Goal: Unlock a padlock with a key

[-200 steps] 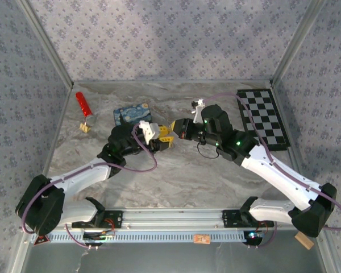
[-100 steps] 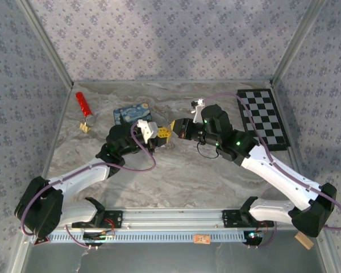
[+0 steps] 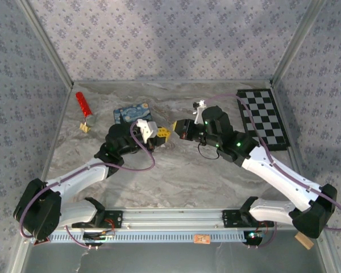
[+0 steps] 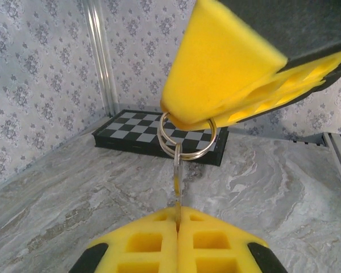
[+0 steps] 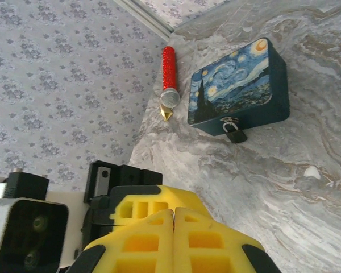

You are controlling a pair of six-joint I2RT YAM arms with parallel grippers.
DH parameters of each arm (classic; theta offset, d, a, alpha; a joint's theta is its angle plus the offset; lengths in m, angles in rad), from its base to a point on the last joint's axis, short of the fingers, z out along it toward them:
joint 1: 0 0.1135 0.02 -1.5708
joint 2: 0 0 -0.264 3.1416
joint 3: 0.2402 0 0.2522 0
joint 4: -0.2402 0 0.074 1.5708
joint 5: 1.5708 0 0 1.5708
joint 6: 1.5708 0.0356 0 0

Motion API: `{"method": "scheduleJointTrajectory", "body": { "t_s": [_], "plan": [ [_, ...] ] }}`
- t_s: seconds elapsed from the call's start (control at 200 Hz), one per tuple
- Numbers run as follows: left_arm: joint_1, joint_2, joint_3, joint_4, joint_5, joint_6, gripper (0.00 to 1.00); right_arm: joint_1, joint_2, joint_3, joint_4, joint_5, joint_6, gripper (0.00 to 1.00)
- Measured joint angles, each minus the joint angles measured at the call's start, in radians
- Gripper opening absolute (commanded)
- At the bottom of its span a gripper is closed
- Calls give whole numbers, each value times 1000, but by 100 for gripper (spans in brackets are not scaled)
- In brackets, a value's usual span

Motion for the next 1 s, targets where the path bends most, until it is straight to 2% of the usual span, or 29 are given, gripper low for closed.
{"method": "scheduleJointTrajectory", "body": {
  "t_s": [0.025, 0.085, 0.12, 0.2, 0.31, 0.395, 0.445, 0.58, 0.67, 0.81, 1.0],
  "plan": [
    [0, 0, 11, -22, 2, 6, 0, -3, -2, 0, -2, 2, -8, 17],
    [0, 0, 52, -102, 4, 29, 0, -14, -8, 0, -17, 6, -55, 49],
    [2, 0, 87, -162, 3, 48, 0, -21, -16, 0, -35, 15, -100, 61],
    [8, 5, 167, -290, 1, 102, 0, -34, -50, -9, -70, 41, -256, 70],
    [14, 13, 255, -475, 18, 195, 0, -42, -140, -76, -75, 44, -522, 73],
    [13, 48, 348, -668, 54, 285, 0, -48, -222, -154, -75, 0, -723, 75],
    [13, 77, 415, -786, 75, 348, 0, -56, -256, -184, -84, -60, -829, 78],
    [-6, 136, 581, -1074, 95, 502, 0, -93, -289, -196, -118, -291, -1056, 77],
    [-44, 162, 670, -1240, 91, 583, 0, -126, -280, -184, -157, -438, -1145, 75],
    [-100, 192, 757, -1423, 59, 662, 0, -239, -260, -175, -182, -672, -1207, 71],
    [-142, 195, 763, -1538, 14, 706, 0, -258, -217, -139, -217, -819, -1246, 67]
  ]
}}
